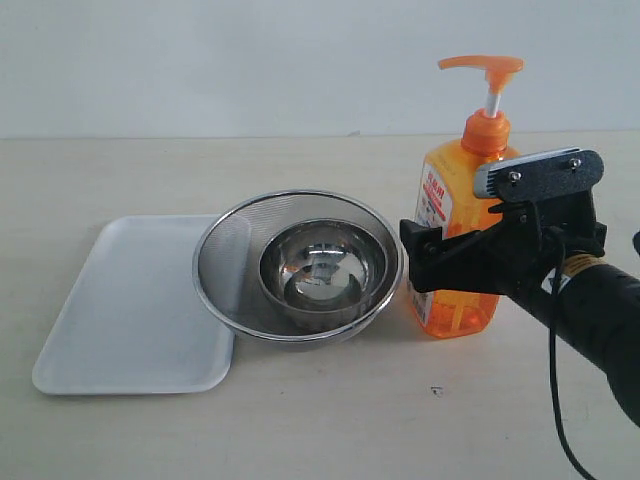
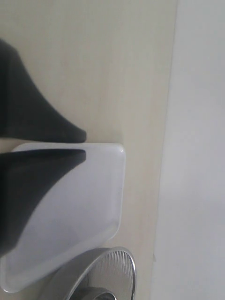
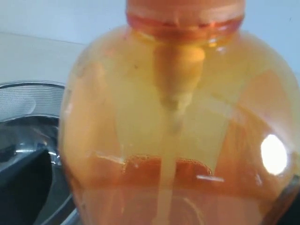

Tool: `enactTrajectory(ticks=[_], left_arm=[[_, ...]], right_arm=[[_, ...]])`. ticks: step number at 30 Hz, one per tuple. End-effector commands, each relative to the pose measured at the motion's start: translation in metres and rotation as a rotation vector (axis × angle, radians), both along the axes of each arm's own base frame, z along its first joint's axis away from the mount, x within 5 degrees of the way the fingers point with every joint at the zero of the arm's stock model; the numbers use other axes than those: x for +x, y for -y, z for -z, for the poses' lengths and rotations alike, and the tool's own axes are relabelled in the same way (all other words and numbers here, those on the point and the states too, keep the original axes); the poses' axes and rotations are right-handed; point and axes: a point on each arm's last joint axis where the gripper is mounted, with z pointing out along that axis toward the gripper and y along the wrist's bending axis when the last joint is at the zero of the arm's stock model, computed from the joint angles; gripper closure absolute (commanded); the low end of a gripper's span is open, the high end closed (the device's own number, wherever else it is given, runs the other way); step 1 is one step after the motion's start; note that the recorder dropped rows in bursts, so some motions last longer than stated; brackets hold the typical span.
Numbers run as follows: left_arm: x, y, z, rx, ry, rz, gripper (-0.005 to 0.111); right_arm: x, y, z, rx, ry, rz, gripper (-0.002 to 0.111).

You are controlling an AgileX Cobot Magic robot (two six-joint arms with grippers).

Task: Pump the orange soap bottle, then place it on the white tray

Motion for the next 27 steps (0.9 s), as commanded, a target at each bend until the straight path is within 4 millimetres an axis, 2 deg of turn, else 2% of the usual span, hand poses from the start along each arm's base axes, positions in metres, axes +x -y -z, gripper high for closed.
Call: enactTrajectory(ticks=[1, 16, 18, 22, 24, 27], left_arm=[[0.0001, 0.0001, 0.0007, -0.016, 0.001, -0.004, 0.102], [0.0001, 0.0001, 0.0007, -0.016, 0.001, -0.004, 0.102], [0.0001, 0.0001, 0.0007, -0.016, 0.001, -0.004, 0.102], [0.0001, 0.0001, 0.0007, -0.016, 0.001, -0.004, 0.102], [0.0001, 0.0001, 0.0007, -0.016, 0.001, -0.004, 0.102], [0.0001, 0.0001, 0.0007, -0.016, 0.001, -0.004, 0.102]], right_arm=[[0.0030, -0.0022, -0.0032, 0.005, 0.031, -0.004, 0.010], [0.0034, -0.0016, -0.0038, 0.004, 0.039, 0.002, 0.012], [0.0034, -0.0015, -0.0038, -0.002, 0.041, 0.002, 0.022], [0.0034, -0.0015, -0.0038, -0.005, 0.042, 0.001, 0.055], [0.0034, -0.0015, -0.0038, -0.005, 0.042, 0.001, 0.064], [0.0034, -0.0015, -0.0037, -0.005, 0.041, 0.001, 0.066]])
